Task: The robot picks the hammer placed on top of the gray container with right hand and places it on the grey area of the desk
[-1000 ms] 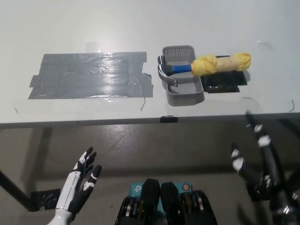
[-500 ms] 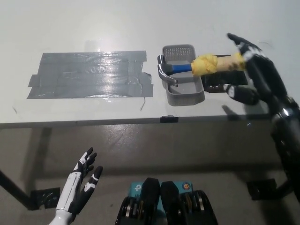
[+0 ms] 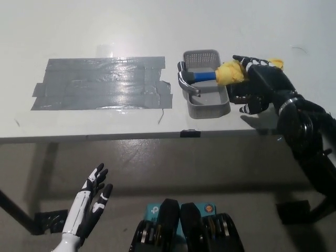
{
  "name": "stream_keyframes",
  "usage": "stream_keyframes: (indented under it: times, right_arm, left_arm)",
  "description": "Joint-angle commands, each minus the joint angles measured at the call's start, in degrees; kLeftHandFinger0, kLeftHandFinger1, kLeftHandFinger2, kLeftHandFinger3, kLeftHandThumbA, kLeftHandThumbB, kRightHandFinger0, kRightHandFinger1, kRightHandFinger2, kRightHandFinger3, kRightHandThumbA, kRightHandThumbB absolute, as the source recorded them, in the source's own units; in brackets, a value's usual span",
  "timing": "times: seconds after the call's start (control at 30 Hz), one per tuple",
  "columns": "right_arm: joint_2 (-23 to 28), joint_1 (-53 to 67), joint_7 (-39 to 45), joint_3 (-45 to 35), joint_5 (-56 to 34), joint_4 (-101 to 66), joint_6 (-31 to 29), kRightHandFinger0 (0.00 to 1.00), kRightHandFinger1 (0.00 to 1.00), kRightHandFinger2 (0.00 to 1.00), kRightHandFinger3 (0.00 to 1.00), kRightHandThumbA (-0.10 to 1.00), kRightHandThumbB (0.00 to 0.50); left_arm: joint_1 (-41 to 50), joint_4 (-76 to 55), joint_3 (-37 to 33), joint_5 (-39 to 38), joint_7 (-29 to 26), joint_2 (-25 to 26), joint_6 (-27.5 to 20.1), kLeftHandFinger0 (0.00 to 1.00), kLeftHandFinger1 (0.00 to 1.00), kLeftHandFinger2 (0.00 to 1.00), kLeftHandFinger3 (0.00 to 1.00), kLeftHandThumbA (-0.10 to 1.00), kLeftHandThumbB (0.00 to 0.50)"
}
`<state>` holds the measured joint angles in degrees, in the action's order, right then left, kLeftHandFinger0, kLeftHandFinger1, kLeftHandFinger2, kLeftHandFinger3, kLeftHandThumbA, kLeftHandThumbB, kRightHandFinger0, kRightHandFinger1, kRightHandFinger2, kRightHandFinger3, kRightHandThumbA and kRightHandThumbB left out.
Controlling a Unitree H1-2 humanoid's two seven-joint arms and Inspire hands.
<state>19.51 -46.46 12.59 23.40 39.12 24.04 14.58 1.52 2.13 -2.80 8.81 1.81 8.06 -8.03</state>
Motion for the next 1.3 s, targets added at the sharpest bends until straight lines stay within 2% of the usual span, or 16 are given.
stream_keyframes:
  times: [0.0, 0.13, 0.4, 0.53, 0.77, 0.93, 1.1, 1.27]
  right_arm:
    - [0.10, -4.88, 0.95, 0.59, 1.66, 1.81, 1.01, 1.00, 1.00, 1.00, 1.00, 1.00, 0.446]
    - [0.08, -6.15, 1.43, 1.44, 2.43, 2.84, 1.67, 1.00, 1.00, 1.00, 1.00, 1.00, 0.455]
    - [-0.33, -8.15, 1.61, 1.78, 2.21, 3.84, 2.16, 1.00, 1.00, 1.00, 1.00, 1.00, 0.431]
    - [-0.78, -9.13, 1.78, 1.57, 1.81, 5.20, 2.20, 1.00, 1.00, 1.00, 1.00, 1.00, 0.438]
    - [-1.89, -10.41, 0.28, 1.63, 1.38, 9.57, 0.46, 1.00, 1.00, 1.00, 1.00, 1.00, 0.442]
    - [-2.50, -11.11, 0.06, 1.75, 1.26, 12.05, 0.06, 1.00, 1.00, 1.00, 1.00, 1.00, 0.419]
    - [-2.84, -11.76, -0.40, 1.88, 1.38, 13.87, -0.43, 1.00, 1.00, 1.00, 1.00, 1.00, 0.422]
    - [-3.07, -12.33, -0.90, 2.00, 1.45, 15.70, -0.82, 1.00, 1.00, 1.00, 1.00, 1.00, 0.411]
  left_arm:
    - [-0.66, -2.13, 0.05, 0.65, -0.14, 0.45, -0.93, 1.00, 1.00, 1.00, 1.00, 0.88, 0.082]
    - [-0.84, -2.11, 0.06, 0.63, -0.18, 0.38, -0.88, 1.00, 1.00, 1.00, 1.00, 0.88, 0.088]
    - [-1.06, -2.08, -0.05, 1.12, -0.29, 0.56, -1.29, 1.00, 1.00, 1.00, 1.00, 0.89, 0.085]
    - [-1.14, -2.32, 0.10, 0.23, 0.19, 0.53, -0.63, 1.00, 1.00, 1.00, 1.00, 0.88, 0.095]
    - [-1.37, -1.95, 0.21, 0.29, 0.03, 0.58, -0.85, 1.00, 1.00, 1.00, 1.00, 0.90, 0.102]
    - [-1.31, -3.09, 0.23, 0.11, 0.39, 0.66, 0.48, 1.00, 1.00, 1.00, 1.00, 0.90, 0.099]
    - [-1.79, -1.74, 0.32, 0.11, 0.13, 0.81, -0.94, 1.00, 1.00, 1.00, 1.00, 0.91, 0.101]
    - [-1.69, -2.19, 0.10, 0.48, 0.32, 0.88, 0.01, 1.00, 1.00, 1.00, 1.00, 0.91, 0.090]
